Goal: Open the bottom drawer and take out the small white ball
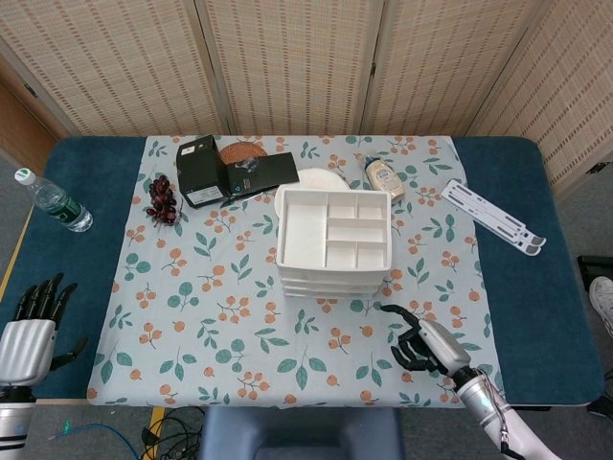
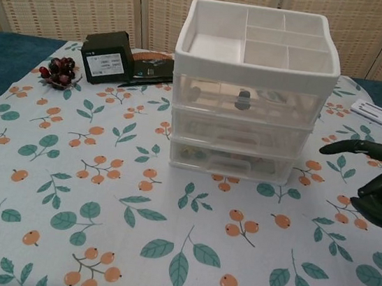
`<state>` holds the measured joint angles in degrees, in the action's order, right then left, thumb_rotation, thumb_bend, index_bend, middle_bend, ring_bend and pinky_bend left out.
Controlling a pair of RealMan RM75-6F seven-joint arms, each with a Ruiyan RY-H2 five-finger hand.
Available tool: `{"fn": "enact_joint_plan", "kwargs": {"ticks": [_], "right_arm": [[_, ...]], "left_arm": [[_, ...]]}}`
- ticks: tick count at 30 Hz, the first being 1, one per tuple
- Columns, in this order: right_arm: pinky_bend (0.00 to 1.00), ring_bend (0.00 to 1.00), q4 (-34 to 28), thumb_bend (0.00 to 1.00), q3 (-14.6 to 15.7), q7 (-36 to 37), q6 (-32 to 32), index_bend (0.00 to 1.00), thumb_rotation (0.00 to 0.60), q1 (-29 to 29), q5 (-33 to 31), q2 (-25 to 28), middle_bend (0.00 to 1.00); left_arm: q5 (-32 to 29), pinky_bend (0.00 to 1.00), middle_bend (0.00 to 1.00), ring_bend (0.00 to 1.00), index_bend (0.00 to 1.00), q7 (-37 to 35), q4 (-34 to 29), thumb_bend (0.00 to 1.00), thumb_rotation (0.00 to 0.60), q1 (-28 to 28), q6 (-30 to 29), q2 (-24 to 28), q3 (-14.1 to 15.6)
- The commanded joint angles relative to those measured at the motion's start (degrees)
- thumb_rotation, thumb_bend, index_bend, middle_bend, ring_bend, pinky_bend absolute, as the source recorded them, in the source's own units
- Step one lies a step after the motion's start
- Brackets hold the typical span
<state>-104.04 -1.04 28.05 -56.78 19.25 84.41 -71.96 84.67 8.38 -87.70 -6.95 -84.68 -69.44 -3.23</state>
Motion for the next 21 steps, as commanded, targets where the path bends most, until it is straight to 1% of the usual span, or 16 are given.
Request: {"fn": "enact_joint_plan", "kwargs": {"ticks": [1,6,10,14,21], "right_arm": [[0.98,0.99,-0.73,0.52,-1.73,9.57,6.88,0.12,0.6,3.86,-4.34,-1.97,0.88],[0.98,1.0,2.08,0.53,-4.34,14.65,10.64,0.12,0.6,6.69,-7.45,-6.57,0.89],[0.98,1.0,3.86,0.54,-6.07,18.47,13.39,0.11,0.6,8.52,-9.41,-9.6,0.89],[0.99,1.0,6.06,0.55,-7.4,19.82,14.47,0.08,0.6,9.89,-10.27,-12.49,0.9],[0.99,1.0,8.69,0.58,-8.79,20.7,15.07,0.07,0.6,10.52,-13.6,-15.86,0.9]], "left_arm": [[-0.06,0.07,0.01,0.05,0.11,-0.24,0.28,0.25,0.6,-0.08,0.18,-0.14,0.0],[-0.26,0.07,0.01,0.05,0.11,-0.68,0.82,0.25,0.6,-0.46,1.27,-0.33,0.19],[-0.17,0.07,0.01,0.05,0.11,-0.91,0.78,0.25,0.6,-0.43,1.01,-0.21,0.13],[-0.33,0.07,0.01,0.05,0.11,-1.25,0.6,0.25,0.6,-0.4,1.05,0.17,0.07],[-0.27,0.07,0.01,0.05,0.11,-1.26,0.15,0.25,0.6,-0.23,0.94,0.71,0.25]]}}
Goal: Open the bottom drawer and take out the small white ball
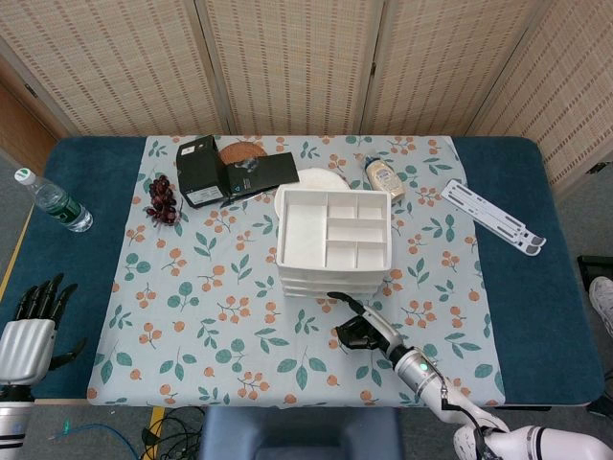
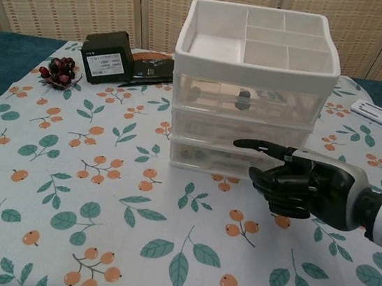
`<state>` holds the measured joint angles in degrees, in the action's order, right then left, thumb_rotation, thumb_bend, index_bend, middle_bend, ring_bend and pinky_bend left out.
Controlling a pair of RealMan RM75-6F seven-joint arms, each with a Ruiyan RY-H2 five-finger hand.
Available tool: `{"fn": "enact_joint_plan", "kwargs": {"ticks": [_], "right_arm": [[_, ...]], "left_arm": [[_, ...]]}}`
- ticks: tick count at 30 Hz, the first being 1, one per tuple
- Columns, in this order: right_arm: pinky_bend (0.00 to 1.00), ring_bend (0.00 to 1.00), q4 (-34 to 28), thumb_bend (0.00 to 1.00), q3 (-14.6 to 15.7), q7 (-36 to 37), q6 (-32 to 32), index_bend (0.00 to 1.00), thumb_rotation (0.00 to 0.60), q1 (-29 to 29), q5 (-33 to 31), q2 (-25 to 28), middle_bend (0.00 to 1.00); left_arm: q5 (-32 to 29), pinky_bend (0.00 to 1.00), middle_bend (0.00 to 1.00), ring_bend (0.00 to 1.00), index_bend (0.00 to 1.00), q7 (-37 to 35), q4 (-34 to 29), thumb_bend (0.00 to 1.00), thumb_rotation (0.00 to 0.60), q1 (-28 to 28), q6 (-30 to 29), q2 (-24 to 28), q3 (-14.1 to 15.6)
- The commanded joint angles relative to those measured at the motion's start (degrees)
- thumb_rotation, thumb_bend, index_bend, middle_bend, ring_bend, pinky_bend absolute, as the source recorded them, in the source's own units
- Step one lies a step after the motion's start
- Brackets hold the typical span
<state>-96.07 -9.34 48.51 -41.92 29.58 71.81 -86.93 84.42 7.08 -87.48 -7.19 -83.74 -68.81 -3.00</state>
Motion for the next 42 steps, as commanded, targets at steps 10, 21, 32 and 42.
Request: {"fn": "enact_joint_plan", "kwargs": {"ticks": [10,21,32,42], "right_arm": [[0.99,1.0,3.78,0.58,-2.05,0.33,1.38,0.07,0.6,1.0,-3.31,-4.02,0.9],[0.99,1.0,6.04,0.58,-3.52,1.05,3.54,0.07,0.6,2.55,-2.54,-6.27,0.9],[0.99,1.0,8.01,0.59,-4.26,0.96,5.49,0.07,0.6,3.96,-2.21,-7.3,0.9],[0.99,1.0,8.38,0.61,-4.34,0.77,6.19,0.19,0.6,4.45,-1.77,-7.53,0.9]], "left_arm": [[0.17,0.07,0.01,0.05,0.11,0.3,-0.41,0.25,0.6,-0.42,0.39,0.34,-0.08],[0.04,0.07,0.01,0.06,0.11,0.67,-0.76,0.25,0.6,-0.65,0.55,0.51,-0.2],[-0.6,0.07,0.01,0.05,0.11,1.39,-1.44,0.25,0.6,-0.52,0.66,0.82,-0.21],[-0.62,0.07,0.01,0.05,0.11,1.81,-1.83,0.25,0.6,-0.6,0.86,0.95,-0.09]]}}
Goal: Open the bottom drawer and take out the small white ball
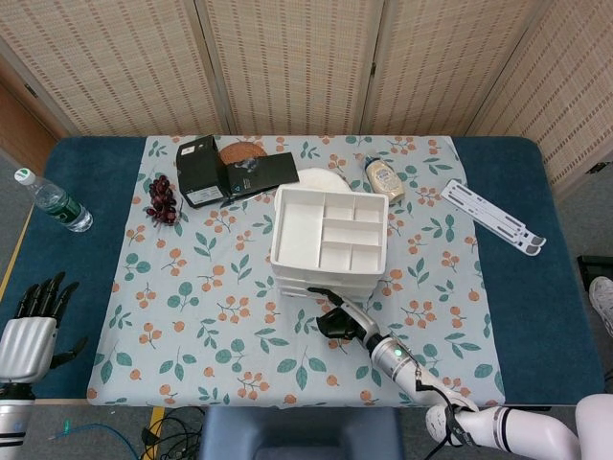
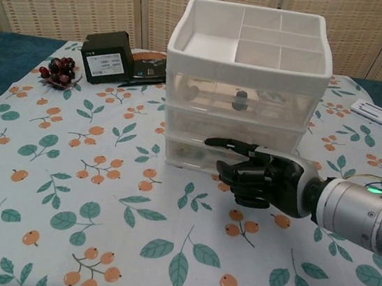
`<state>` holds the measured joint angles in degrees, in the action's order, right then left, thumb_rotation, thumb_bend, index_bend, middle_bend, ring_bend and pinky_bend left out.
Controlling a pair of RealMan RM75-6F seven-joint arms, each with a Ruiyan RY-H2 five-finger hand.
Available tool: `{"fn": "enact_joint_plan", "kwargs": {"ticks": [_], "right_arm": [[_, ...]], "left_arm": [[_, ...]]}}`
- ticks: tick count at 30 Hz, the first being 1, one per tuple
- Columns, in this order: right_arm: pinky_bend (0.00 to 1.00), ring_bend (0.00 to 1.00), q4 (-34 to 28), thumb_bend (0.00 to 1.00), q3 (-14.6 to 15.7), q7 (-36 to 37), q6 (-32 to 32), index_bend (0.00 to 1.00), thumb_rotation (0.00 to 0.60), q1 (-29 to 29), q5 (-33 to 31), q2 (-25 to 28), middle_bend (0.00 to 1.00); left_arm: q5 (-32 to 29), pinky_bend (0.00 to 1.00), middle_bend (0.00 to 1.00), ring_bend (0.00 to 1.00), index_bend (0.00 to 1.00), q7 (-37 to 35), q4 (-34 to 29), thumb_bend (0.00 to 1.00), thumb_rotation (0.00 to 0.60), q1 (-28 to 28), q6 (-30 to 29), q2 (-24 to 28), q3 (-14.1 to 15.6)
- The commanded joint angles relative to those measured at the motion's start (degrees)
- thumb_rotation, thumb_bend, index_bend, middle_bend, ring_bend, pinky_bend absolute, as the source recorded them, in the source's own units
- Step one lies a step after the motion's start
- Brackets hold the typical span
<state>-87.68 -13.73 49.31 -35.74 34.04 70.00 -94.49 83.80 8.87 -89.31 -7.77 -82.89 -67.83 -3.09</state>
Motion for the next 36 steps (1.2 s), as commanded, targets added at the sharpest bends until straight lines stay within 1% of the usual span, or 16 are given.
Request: {"fn": "enact_joint_plan", "kwargs": {"ticks": [1,4,14,19,31,36], "right_arm": [[0.99,1.0,-0.04,0.61,0.11,-0.07,0.03,0.2,0.6,-0.03,0.11,0.06,0.9],[0.99,1.0,-0.25,0.61,0.32,-0.13,0.06,0.22,0.6,-0.12,0.36,0.26,0.9],[0.99,1.0,-1.99,0.61,1.29,0.07,-0.48,0.22,0.6,-0.8,1.84,1.26,0.9],[0.99,1.0,-1.85,0.61,1.57,0.09,-1.43,0.22,0.6,-1.14,2.34,0.97,0.9],[0.99,1.0,-1.46,0.62,2.95,0.48,-3.84,0.14,0.6,-2.44,3.57,0.12,0.9],[0.99,1.0,-2.4,0.62,4.1,0.47,-4.93,0.14,0.6,-3.38,4.41,0.78,0.9]], "left_arm": [[0.01,0.07,0.01,0.05,0.11,0.07,-0.01,0.25,0.6,-0.02,0.04,-0.05,0.02],[0.0,0.07,0.01,0.05,0.11,0.21,-0.04,0.25,0.6,-0.12,0.19,-0.08,0.04],[-0.14,0.07,0.01,0.05,0.11,0.45,-0.07,0.25,0.6,-0.25,0.41,-0.19,0.05],[-0.06,0.07,0.01,0.05,0.11,0.52,-0.11,0.25,0.6,-0.34,0.46,-0.25,0.06],[0.08,0.07,0.01,0.05,0.11,0.31,0.02,0.25,0.6,-0.31,0.51,-0.21,0.27],[0.3,0.07,0.01,0.05,0.11,0.07,0.08,0.25,0.6,-0.21,0.32,-0.19,0.4]]}}
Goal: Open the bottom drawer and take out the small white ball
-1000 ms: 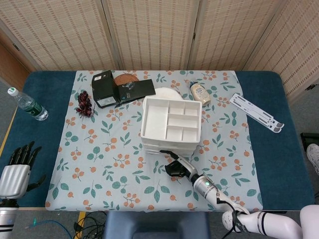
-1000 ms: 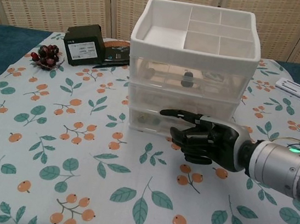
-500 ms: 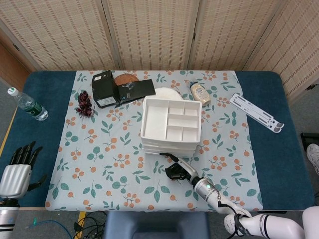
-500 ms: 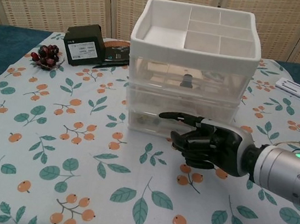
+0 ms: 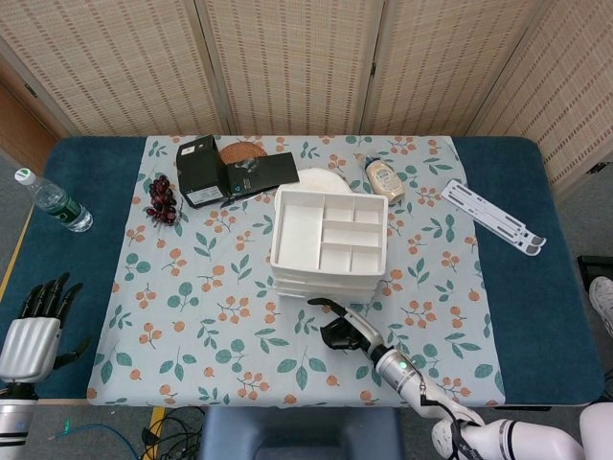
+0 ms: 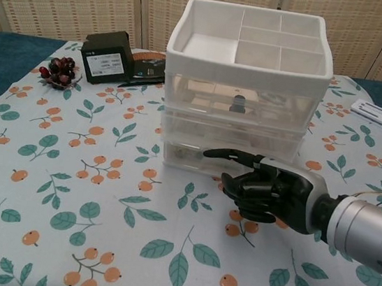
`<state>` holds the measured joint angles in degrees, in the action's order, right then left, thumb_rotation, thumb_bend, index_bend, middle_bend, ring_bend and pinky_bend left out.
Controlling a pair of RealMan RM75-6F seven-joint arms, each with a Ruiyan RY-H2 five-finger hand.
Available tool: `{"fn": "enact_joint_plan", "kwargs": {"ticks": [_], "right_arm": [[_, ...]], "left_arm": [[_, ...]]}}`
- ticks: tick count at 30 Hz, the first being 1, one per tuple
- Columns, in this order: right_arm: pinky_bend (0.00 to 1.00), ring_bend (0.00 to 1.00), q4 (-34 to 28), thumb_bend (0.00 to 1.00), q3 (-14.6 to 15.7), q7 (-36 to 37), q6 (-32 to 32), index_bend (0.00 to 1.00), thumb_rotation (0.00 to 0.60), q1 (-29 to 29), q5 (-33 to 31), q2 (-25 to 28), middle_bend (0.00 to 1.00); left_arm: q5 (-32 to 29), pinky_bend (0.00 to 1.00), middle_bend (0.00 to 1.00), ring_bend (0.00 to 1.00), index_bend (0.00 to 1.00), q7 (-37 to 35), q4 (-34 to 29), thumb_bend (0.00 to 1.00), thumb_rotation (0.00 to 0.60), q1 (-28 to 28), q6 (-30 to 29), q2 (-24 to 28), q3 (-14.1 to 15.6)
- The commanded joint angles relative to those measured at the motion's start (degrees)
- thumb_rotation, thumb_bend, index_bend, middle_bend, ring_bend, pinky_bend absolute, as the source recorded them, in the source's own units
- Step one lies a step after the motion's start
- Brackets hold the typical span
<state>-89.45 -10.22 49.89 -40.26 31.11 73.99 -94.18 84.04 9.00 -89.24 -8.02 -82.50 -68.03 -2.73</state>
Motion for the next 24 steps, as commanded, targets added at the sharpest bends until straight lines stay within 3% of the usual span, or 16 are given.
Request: {"fn": "enact_joint_plan", "kwargs": {"ticks": [1,5,12,19,24], "right_arm": [[0.99,1.0,-1.16,0.62,1.01,-0.27,-0.58,0.14,0.6,-0.68,0.77,0.92,0.9],[0.99,1.0,-4.41,0.62,3.9,-3.55,-2.3,0.14,0.6,-1.59,4.77,4.23,0.89],[0.99,1.0,-10.62,0.62,7.71,-16.96,-10.54,0.14,0.6,-3.89,12.14,11.36,0.89],[0.99,1.0,-15.78,0.62,7.8,-33.12,-15.15,0.11,0.6,-5.23,10.77,16.34,0.89],[1.0,1.0,-17.68,0.63,6.53,-39.96,-16.88,0.09,0.6,-5.66,6.18,16.95,0.89]], "left_arm": [[0.12,0.07,0.01,0.05,0.11,-0.1,0.03,0.25,0.6,0.07,-0.11,0.0,0.07],[0.22,0.07,0.01,0.05,0.11,-0.24,0.06,0.25,0.6,0.15,-0.26,0.04,0.12],[0.82,0.07,0.01,0.05,0.11,-0.45,0.01,0.25,0.6,0.04,-0.46,0.06,0.17],[1.06,0.07,0.01,0.05,0.11,-0.12,-0.14,0.25,0.6,-0.54,0.15,-0.08,0.07],[1.1,0.07,0.01,0.05,0.11,0.04,-0.14,0.25,0.6,-0.87,0.64,-0.23,0.12]]}}
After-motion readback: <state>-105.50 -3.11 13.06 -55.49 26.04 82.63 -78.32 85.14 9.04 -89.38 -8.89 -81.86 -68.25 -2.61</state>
